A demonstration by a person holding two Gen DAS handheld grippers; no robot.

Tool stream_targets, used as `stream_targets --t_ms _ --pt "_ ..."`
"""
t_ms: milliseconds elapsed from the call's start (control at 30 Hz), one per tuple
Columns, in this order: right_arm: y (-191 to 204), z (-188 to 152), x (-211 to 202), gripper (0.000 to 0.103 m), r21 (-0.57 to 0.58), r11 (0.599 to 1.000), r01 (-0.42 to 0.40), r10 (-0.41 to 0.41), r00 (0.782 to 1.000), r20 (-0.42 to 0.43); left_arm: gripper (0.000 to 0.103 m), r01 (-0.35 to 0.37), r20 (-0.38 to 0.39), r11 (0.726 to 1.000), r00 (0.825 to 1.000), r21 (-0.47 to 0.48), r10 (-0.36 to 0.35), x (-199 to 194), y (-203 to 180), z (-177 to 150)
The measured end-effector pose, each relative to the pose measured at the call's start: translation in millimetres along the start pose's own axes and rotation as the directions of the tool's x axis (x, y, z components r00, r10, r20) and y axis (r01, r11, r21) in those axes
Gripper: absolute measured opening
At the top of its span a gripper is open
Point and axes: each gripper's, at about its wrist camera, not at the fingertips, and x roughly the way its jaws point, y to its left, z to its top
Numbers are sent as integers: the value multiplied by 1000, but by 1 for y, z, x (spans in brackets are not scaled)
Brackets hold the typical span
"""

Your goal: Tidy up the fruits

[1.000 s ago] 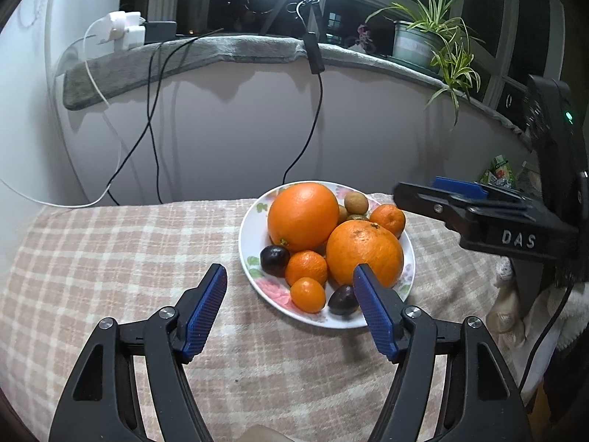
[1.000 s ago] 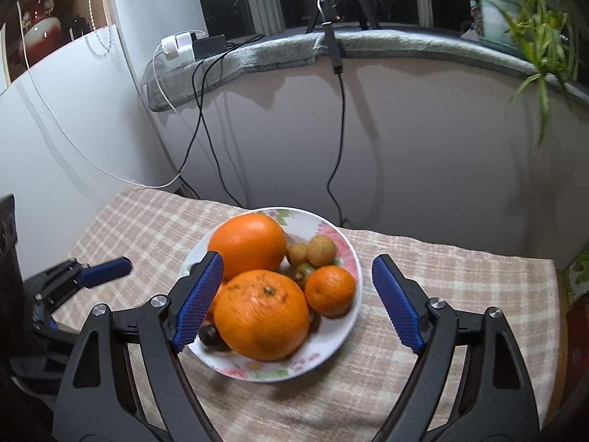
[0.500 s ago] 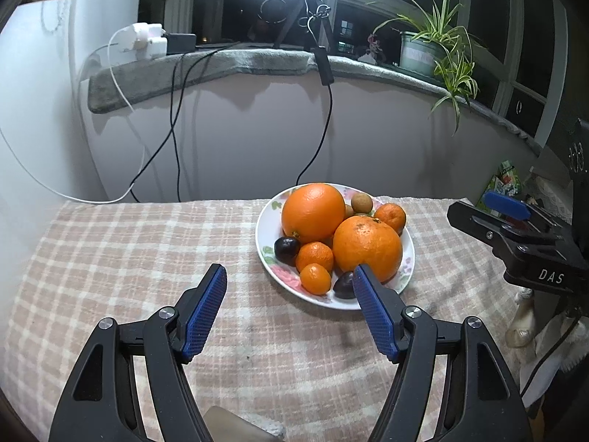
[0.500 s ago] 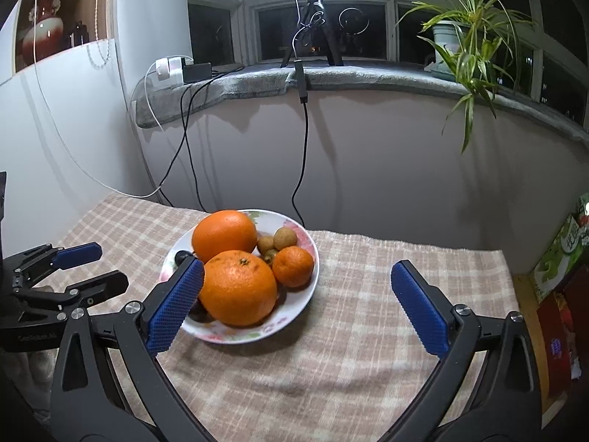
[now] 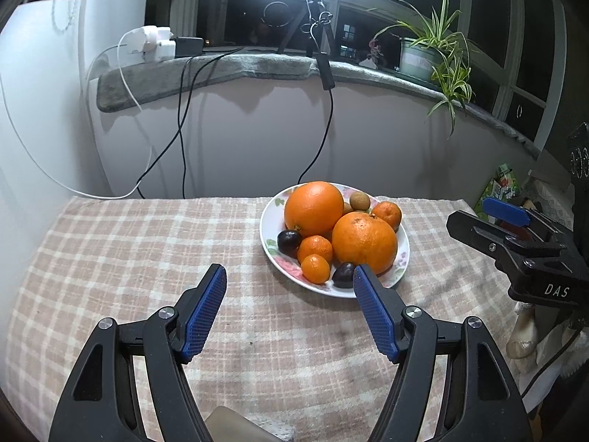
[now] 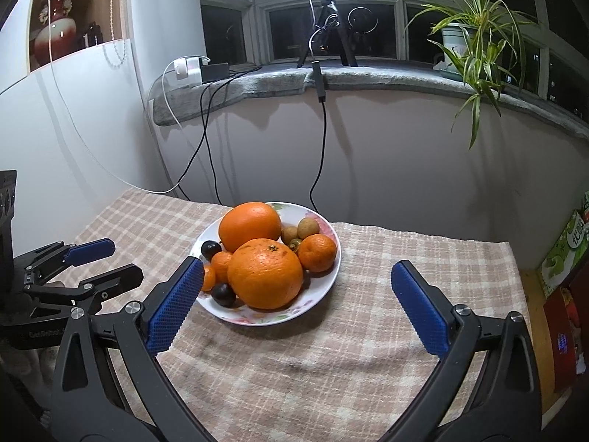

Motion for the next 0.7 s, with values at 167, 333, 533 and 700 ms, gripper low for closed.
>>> stream_targets --t_ms 167,333,533,700 --pt "5 -2 -3 103 -1 1000 -8 8 1000 1 71 1 4 1000 1000 2 -1 -5 -2 -2" --pt "9 -4 -9 103 0 1000 -9 9 1000 5 72 3 11 1000 1000 3 -3 -9 -3 -3" --pt "9 -3 -12 103 5 1000 -16 16 1000 9 72 5 17 1000 1000 7 -6 -12 -5 -3" --pt "11 -4 -13 103 1 1000 -20 20 1000 7 72 6 18 1000 1000 8 -6 -13 -6 -3"
